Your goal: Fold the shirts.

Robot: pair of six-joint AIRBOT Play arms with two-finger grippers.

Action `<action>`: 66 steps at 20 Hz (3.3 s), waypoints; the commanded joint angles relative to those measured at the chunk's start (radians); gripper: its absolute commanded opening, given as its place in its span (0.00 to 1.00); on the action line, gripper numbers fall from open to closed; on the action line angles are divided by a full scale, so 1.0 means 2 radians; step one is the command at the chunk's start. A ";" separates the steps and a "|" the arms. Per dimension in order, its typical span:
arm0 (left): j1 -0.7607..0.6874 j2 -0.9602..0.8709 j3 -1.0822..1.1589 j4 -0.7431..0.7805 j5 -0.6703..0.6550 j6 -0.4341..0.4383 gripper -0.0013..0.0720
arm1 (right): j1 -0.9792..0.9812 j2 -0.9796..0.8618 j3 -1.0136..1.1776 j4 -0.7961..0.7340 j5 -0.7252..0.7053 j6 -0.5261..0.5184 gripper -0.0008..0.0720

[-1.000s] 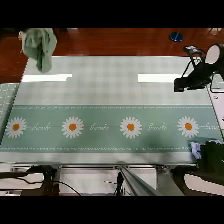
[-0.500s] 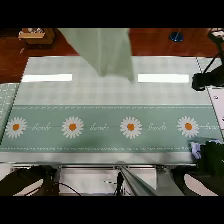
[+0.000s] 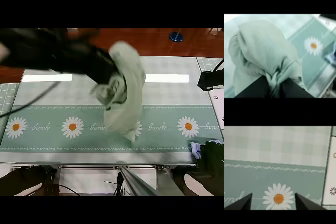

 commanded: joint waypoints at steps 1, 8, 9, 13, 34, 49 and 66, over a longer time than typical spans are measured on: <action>-0.018 -0.023 -0.099 -0.002 0.024 0.001 0.07 | 0.000 0.001 0.000 0.011 -0.004 0.002 0.83; -0.010 -0.044 -0.154 0.101 0.010 0.008 0.07 | 0.000 0.001 0.000 0.039 -0.007 0.001 0.83; -0.002 -0.043 -0.154 0.121 0.002 0.008 0.07 | 0.000 0.001 0.000 0.042 -0.007 0.001 0.83; 0.060 -0.042 -0.150 0.138 -0.026 0.025 0.69 | 0.000 -0.004 0.000 0.057 -0.015 0.001 0.83; 0.127 0.004 -0.392 -0.229 0.040 0.047 0.93 | 0.000 -0.077 -0.137 0.064 -0.085 -0.023 0.83; 0.057 -0.069 -0.391 -0.304 0.057 0.048 0.93 | 0.000 -0.077 -0.137 0.229 -0.107 -0.101 0.83; 0.339 0.015 -0.391 -0.192 0.091 0.089 0.93 | 0.000 -0.077 -0.137 0.211 -0.114 -0.103 0.83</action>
